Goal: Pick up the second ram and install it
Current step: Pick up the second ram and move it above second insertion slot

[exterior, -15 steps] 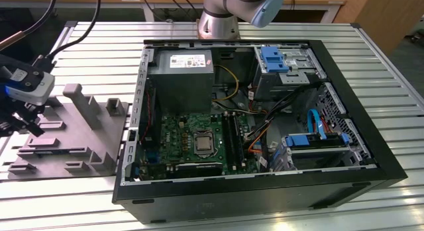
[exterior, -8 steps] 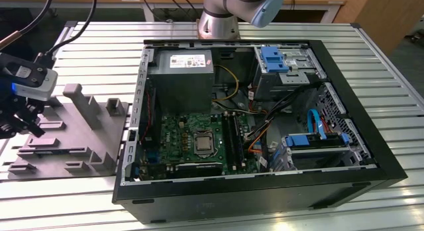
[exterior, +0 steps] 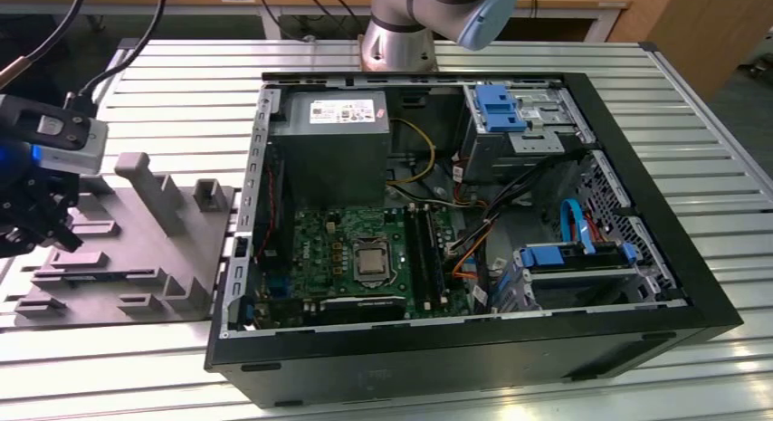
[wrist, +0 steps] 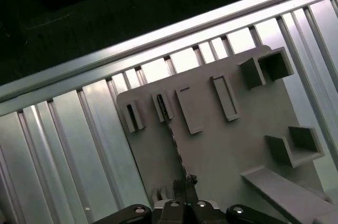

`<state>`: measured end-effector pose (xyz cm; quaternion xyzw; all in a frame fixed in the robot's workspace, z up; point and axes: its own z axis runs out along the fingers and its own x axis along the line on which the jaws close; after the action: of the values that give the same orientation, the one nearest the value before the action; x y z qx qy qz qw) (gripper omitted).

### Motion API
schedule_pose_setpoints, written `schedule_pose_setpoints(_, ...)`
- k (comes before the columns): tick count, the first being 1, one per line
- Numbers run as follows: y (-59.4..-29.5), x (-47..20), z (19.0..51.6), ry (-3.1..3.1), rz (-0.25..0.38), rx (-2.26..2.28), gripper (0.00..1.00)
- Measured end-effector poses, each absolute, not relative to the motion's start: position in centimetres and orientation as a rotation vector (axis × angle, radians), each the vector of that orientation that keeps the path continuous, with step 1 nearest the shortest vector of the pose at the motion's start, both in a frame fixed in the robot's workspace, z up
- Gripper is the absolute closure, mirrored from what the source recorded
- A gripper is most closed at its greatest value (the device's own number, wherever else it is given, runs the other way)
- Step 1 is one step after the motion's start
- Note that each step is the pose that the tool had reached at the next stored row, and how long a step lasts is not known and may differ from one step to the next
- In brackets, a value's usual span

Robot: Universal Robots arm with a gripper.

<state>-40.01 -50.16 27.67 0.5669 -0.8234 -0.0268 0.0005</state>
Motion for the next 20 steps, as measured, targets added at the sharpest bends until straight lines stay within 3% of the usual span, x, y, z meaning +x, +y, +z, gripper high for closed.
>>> schedule_pose_setpoints(20,-50.16,-40.08,26.93,-2.44,-0.073,1.987,0.9)
